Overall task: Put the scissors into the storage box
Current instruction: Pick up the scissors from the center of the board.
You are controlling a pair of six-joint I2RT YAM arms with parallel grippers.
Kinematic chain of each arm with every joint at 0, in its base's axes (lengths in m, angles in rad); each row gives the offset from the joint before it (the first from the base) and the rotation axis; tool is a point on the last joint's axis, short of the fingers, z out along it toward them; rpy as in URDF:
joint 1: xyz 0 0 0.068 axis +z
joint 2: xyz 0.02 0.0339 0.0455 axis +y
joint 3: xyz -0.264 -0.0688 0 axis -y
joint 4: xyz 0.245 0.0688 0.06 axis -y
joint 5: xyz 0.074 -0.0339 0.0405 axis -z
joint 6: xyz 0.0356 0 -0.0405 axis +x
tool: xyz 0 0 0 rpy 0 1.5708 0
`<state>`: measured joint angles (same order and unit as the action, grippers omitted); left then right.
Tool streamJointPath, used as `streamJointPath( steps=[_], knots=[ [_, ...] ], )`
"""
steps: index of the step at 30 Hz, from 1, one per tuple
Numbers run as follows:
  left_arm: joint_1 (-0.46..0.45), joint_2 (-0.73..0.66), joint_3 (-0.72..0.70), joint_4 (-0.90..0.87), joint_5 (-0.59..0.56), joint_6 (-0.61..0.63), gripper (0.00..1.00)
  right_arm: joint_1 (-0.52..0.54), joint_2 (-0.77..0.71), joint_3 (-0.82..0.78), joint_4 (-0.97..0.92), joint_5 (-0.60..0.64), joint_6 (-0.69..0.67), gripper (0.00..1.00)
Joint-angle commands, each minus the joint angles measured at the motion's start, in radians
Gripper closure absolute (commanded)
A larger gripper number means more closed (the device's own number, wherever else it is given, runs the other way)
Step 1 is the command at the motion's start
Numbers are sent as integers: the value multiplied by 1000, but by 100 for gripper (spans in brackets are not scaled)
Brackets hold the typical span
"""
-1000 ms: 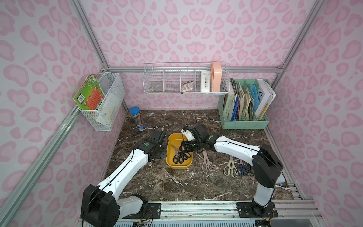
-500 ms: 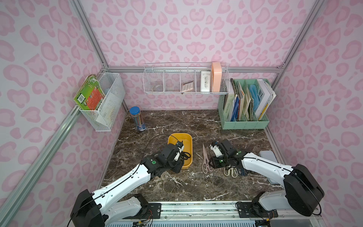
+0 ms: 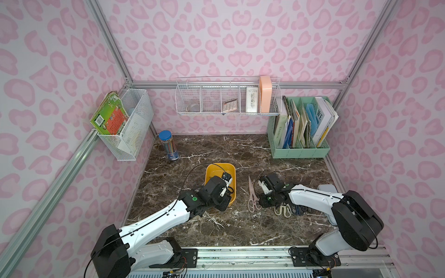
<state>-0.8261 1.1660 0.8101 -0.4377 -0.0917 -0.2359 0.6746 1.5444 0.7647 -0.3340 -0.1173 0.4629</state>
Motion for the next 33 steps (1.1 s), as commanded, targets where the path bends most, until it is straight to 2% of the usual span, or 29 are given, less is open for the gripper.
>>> streamJointPath(
  steps=[1, 6, 12, 17, 21, 25, 29, 33],
  knots=[
    [-3, 12, 14, 7, -15, -2, 40, 3, 35, 6, -2, 21, 9, 73],
    [-14, -8, 11, 19, -66, -9, 40, 15, 77, 1, 0, 38, 23, 83],
    [-14, -96, -21, 38, -139, -35, 40, 16, 77, 9, -16, 47, 28, 100],
    [-14, -198, -66, 91, -190, -35, 37, 16, 15, 45, -24, 55, 21, 100],
    [-6, -273, -102, 117, -264, -52, 28, 27, -40, 111, -45, 61, -25, 100],
    [38, -310, -130, 105, -292, -75, 27, 41, -70, 199, -57, 47, -76, 100],
    [121, -330, -164, 52, -312, -162, 27, 114, -34, 321, -59, 28, -144, 100],
    [199, -375, -221, 44, -298, -244, 27, 188, 95, 446, -65, -34, -175, 100]
  ],
)
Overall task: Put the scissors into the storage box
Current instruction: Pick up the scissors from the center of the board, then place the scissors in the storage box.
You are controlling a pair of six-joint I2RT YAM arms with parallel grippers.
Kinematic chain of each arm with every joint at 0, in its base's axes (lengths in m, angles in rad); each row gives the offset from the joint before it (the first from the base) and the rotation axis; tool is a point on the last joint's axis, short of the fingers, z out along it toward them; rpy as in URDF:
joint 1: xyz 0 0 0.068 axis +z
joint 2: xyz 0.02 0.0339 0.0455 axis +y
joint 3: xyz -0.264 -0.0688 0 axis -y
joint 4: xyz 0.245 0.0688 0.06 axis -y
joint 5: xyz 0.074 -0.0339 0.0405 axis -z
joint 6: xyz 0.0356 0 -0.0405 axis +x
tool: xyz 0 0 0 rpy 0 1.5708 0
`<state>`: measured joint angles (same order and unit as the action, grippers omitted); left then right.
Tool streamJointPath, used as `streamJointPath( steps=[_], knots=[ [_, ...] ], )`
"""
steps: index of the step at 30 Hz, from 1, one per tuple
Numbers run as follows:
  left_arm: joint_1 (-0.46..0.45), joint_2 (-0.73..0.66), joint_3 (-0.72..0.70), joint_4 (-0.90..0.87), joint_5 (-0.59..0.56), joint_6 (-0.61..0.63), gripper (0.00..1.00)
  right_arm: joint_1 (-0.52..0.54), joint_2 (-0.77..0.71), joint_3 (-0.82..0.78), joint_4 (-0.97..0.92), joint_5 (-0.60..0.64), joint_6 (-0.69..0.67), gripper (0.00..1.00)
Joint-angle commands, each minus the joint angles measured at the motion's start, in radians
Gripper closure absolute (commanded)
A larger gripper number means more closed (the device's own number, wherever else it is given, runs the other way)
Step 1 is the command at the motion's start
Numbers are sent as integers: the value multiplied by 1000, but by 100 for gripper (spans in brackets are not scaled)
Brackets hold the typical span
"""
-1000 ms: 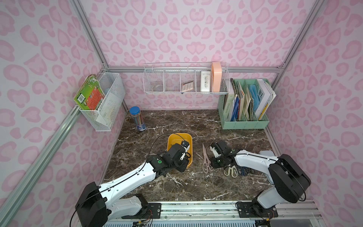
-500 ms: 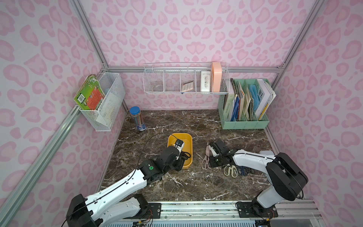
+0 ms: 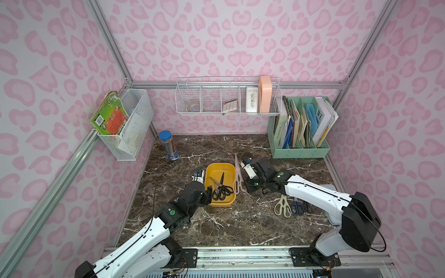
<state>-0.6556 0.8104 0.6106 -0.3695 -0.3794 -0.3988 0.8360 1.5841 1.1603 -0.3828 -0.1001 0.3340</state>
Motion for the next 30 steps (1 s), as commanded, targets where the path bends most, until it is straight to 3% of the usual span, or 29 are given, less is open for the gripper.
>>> streamJointPath(
  steps=[1, 7, 17, 19, 24, 26, 30],
  knots=[
    [42, -36, -34, -28, -10, -100, 27, 41, 98, 85, -22, -62, -46, 100],
    [56, -112, -75, -76, -50, -150, 26, 78, 301, 270, -43, -74, 37, 100],
    [56, -119, -72, -158, -93, -174, 26, 87, 475, 378, -62, -149, 124, 99],
    [56, -118, -74, -158, -96, -181, 26, 91, 490, 389, -66, -157, 124, 94],
    [56, -114, -76, -153, -95, -183, 25, 99, 479, 397, -68, -139, 118, 60],
    [56, -110, -72, -154, -95, -180, 25, 98, 463, 395, -68, -124, 114, 54],
    [56, -96, -45, -140, -61, -144, 25, 89, 390, 385, -75, -101, 89, 51]
  ],
)
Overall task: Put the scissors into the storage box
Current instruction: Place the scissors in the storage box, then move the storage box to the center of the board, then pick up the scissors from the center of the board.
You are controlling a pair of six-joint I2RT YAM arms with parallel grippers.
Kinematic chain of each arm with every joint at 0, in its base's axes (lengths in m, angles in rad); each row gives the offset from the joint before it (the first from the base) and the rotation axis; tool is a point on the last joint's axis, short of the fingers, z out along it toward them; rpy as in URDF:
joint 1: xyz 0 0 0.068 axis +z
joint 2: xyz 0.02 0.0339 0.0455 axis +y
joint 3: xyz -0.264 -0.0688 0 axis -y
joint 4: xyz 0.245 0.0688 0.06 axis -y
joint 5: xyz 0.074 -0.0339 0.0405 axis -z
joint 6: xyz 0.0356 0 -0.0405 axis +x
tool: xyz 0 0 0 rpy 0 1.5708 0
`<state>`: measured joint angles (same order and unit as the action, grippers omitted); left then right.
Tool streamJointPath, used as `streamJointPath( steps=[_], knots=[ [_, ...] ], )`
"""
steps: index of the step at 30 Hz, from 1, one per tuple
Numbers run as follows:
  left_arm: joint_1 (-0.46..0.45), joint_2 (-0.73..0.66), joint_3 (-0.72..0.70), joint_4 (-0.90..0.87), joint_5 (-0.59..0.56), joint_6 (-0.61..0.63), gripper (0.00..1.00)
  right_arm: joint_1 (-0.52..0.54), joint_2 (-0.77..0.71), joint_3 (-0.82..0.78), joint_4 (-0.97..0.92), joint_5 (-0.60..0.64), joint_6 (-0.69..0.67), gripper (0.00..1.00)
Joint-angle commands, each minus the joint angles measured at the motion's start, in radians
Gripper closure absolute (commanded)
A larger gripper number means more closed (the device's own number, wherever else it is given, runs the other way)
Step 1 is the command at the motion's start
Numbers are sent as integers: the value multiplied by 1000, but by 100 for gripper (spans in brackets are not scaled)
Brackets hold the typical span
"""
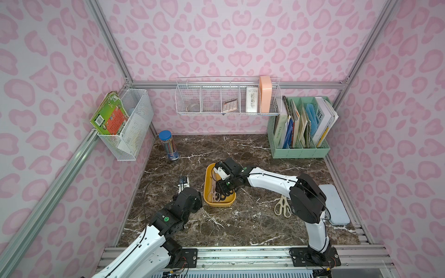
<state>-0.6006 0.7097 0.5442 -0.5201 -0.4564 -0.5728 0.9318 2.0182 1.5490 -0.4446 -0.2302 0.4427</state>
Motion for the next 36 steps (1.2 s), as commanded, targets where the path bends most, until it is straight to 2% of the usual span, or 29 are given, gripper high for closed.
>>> streamJointPath(
  steps=[1, 5, 10, 14, 16, 20, 22, 27, 31, 36],
  knots=[
    [1, 12, 33, 17, 34, 47, 25, -11, -78, -21, -6, 42, -32, 51],
    [1, 90, 140, 18, 151, 147, 24, -60, -281, -167, 21, 140, -59, 49],
    [10, 269, 251, -14, 200, 140, 30, -260, -520, -478, 16, 142, -14, 52],
    [136, 442, 313, -49, 401, 63, 29, -401, -650, -675, -75, 171, 20, 54],
    [173, 507, 323, -42, 439, 59, 27, -442, -694, -741, -109, 175, 38, 53],
    [229, 596, 337, -30, 480, 74, 27, -456, -736, -863, -97, 207, 103, 53],
    [242, 634, 352, -42, 484, 92, 28, -444, -723, -856, -107, 231, 134, 53],
    [248, 699, 378, -67, 519, 140, 41, -446, -722, -892, -110, 261, 235, 54],
    [249, 723, 358, -49, 519, 158, 46, -445, -722, -930, -96, 259, 258, 54],
    [245, 761, 343, -6, 547, 175, 59, -442, -726, -955, -59, 277, 270, 53]
  ],
)
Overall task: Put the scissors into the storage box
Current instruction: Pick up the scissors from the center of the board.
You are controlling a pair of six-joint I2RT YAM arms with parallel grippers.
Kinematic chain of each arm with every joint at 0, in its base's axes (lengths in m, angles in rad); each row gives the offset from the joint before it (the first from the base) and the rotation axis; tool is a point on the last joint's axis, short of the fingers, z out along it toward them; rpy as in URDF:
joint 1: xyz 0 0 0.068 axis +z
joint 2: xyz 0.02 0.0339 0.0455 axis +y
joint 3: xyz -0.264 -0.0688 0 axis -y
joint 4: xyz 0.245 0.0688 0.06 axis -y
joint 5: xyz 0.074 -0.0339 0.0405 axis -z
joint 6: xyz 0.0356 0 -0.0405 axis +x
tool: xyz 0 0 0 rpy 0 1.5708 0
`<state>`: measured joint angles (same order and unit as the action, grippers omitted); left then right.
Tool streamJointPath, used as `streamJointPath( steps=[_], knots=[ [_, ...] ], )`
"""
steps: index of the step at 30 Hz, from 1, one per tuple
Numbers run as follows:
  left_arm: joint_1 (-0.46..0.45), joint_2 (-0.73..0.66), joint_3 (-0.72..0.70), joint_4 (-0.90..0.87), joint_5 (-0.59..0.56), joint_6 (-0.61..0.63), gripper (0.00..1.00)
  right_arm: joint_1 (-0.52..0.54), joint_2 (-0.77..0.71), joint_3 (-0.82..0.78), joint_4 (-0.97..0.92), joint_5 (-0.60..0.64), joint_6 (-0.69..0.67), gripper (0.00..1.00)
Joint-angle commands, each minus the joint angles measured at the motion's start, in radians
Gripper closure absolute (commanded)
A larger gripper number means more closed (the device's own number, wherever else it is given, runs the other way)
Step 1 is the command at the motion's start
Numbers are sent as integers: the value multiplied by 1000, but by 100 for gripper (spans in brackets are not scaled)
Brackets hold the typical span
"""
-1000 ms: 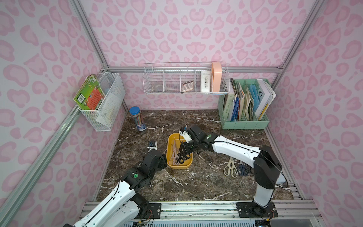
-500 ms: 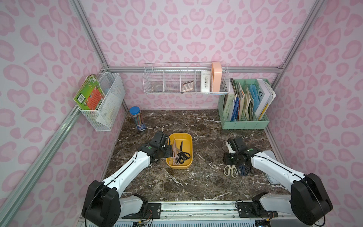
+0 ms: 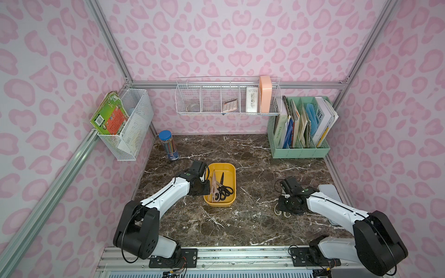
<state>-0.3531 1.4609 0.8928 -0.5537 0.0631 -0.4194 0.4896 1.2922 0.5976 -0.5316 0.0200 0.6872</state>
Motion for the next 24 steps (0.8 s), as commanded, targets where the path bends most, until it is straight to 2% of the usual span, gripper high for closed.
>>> streamJointPath(
  steps=[1, 5, 9, 13, 18, 24],
  knots=[
    [-3, 18, -7, 36, 29, 24, 61, 1, 10, -3, 36, 32, 26, 53],
    [-15, 48, 12, 23, 8, 24, 74, 5, 70, -7, 69, 34, 23, 55],
    [-33, 50, 22, 16, -2, 18, 85, 33, 128, 23, 51, 98, 37, 57],
    [-56, 44, 34, 2, -22, 5, 88, 44, 162, 12, 80, 66, 49, 62],
    [-80, 49, 52, -2, -14, -30, 93, 46, 185, -1, 114, 26, 64, 62],
    [-101, 70, 64, -8, -29, -52, 97, 40, 191, 2, 131, 24, 60, 67]
  ],
)
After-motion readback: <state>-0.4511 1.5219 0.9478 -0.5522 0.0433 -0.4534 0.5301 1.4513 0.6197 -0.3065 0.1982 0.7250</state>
